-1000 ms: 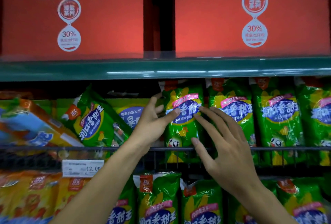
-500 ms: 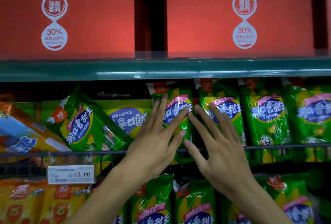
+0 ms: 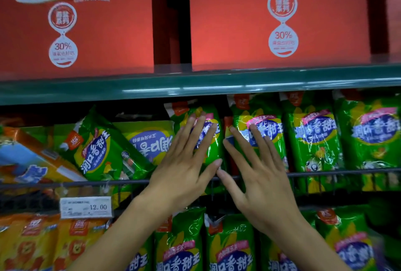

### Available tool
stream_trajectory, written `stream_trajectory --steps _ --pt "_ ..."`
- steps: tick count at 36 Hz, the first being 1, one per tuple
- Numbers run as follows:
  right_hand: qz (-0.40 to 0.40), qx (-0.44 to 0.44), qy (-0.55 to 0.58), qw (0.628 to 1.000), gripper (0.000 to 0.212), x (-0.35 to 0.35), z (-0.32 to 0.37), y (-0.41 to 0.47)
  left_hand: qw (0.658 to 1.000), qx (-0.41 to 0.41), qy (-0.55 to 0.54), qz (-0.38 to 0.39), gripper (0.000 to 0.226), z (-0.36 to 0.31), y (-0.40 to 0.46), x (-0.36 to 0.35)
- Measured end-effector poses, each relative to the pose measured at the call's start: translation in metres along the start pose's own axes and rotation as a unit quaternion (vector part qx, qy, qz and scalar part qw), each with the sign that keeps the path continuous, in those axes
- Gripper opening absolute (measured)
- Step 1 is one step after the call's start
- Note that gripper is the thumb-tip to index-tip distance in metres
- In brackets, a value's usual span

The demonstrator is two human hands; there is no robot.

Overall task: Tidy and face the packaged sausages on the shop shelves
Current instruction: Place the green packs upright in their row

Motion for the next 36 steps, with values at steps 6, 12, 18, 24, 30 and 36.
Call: stream_trajectory --steps 6,12,18,24,30,36 --pt "0.004 0.001 0.015 1.0 0.065 0.001 0.0 -0.002 1.0 0.01 0.001 -0.024 0.072 -0.001 0.0 -0.003" --pt "-0.011 0.011 0.052 0.999 0.062 0.013 0.003 -0.008 0.981 0.085 -0.14 -0.105 0.074 0.011 -0.025 0.016" --pt "0.008 0.009 0.017 1.0 0.06 0.021 0.019 0.001 0.982 0.151 -0.111 -0.006 0.076 0.019 -0.039 0.01" --pt "0.099 -0.025 -0.105 0.989 0.07 0.02 0.033 0.018 0.966 0.176 -0.191 -0.021 0.089 0.034 -0.02 0.012" --pt "0.159 -0.023 -0.065 0.985 0.068 0.021 0.039 0.021 0.918 0.182 -0.348 -0.058 0.109 0.049 -0.004 0.004" --pt "0.11 -0.058 -0.032 0.992 0.072 0.017 0.026 0.01 0.868 0.169 -0.453 -0.113 0.097 0.053 -0.004 0.004"
Point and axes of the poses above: each hand's wrist, its own y-axis towards the middle knuckle, its own x-axis out of the back of the hand, z = x × y, the point moved 8 cm from there along y, towards the middle knuckle, and after that the axes turned 10 degrees about -y, right-handed, at the moved point
